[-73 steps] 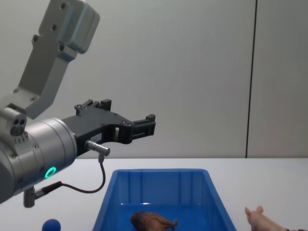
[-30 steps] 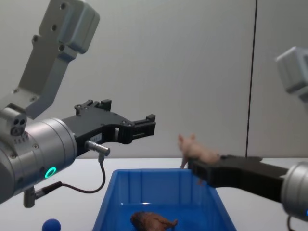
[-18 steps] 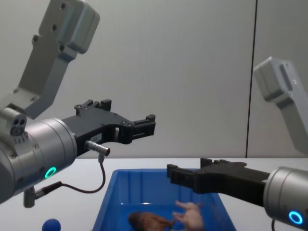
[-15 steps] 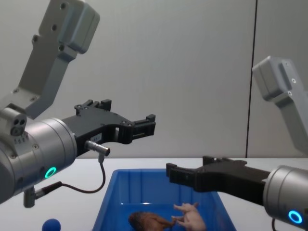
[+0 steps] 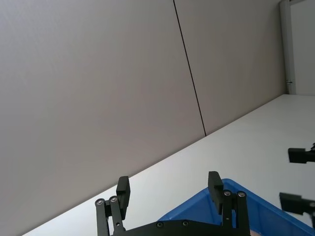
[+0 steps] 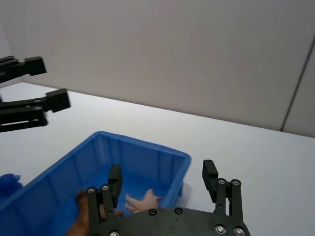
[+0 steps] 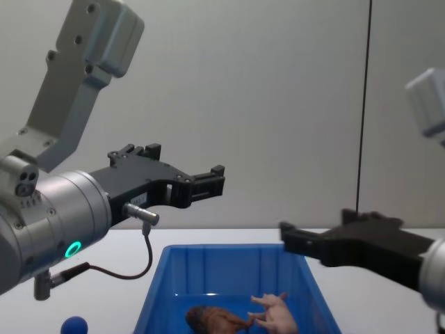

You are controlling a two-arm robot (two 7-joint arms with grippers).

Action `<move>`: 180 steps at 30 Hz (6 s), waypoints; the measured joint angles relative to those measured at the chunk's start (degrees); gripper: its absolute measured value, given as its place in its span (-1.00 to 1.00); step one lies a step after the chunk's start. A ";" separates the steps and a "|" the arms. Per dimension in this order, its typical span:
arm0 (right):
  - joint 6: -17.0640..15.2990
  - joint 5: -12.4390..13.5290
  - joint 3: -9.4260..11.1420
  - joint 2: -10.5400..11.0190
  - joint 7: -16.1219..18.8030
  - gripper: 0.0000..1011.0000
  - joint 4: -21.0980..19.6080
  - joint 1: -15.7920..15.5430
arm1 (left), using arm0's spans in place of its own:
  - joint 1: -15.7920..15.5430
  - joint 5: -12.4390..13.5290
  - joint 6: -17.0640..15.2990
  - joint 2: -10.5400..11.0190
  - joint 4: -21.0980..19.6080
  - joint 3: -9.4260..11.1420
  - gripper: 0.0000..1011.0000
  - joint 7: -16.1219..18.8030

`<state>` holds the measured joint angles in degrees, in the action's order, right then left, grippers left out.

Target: Pick up the two dolls from the table and place them into the box.

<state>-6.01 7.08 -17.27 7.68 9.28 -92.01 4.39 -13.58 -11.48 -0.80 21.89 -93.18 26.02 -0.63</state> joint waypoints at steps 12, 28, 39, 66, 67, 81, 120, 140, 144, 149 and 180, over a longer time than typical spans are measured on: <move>1.45 1.38 1.53 2.66 -6.59 0.98 -4.36 -4.46 | 0.00 0.00 0.00 0.00 0.00 0.00 0.98 0.00; 2.17 2.38 2.44 4.10 -10.00 0.98 -6.70 -6.97 | 0.40 -0.18 -0.62 0.28 -0.42 -0.20 0.98 0.56; 2.33 2.61 2.62 4.43 -10.73 0.98 -7.20 -7.51 | 2.70 -2.36 -5.84 2.20 -3.55 -1.38 0.98 5.04; 2.42 2.76 2.73 4.62 -11.20 0.98 -7.54 -7.85 | 8.89 -11.18 -16.28 8.62 -6.67 -5.67 0.98 8.90; 2.42 2.76 2.73 4.63 -11.21 0.98 -7.54 -7.86 | 8.91 -11.46 -16.33 8.68 -6.20 -5.81 0.98 8.44; 2.42 2.76 2.73 4.64 -11.25 0.98 -7.56 -7.90 | 7.84 -12.87 -16.45 8.07 -1.48 -6.46 0.98 3.99; 2.42 2.76 2.73 4.64 -11.25 0.98 -7.55 -7.89 | 6.54 -15.60 -17.27 5.65 5.08 -6.83 -0.40 -0.48; 2.42 2.76 2.72 4.64 -11.25 0.98 -7.55 -7.90 | 7.11 -16.19 -13.41 5.21 4.33 -7.14 -0.66 -0.71; 2.42 2.76 2.72 4.64 -11.25 0.98 -7.55 -7.89 | 7.06 -15.48 -11.91 5.36 2.99 -7.38 -0.70 -1.23; 2.41 2.76 2.72 4.64 -11.25 0.98 -7.55 -7.89 | 6.72 -14.55 -10.38 5.48 1.61 -7.60 -0.71 -2.50; 2.42 2.76 2.72 4.64 -11.25 0.98 -7.55 -7.90 | 1.58 -13.98 -2.03 3.70 -0.10 -7.24 -0.32 -24.00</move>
<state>-3.60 9.84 -14.55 12.31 -1.97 -99.56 -3.51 -12.01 -25.46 -2.83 25.60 -93.28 18.79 -24.62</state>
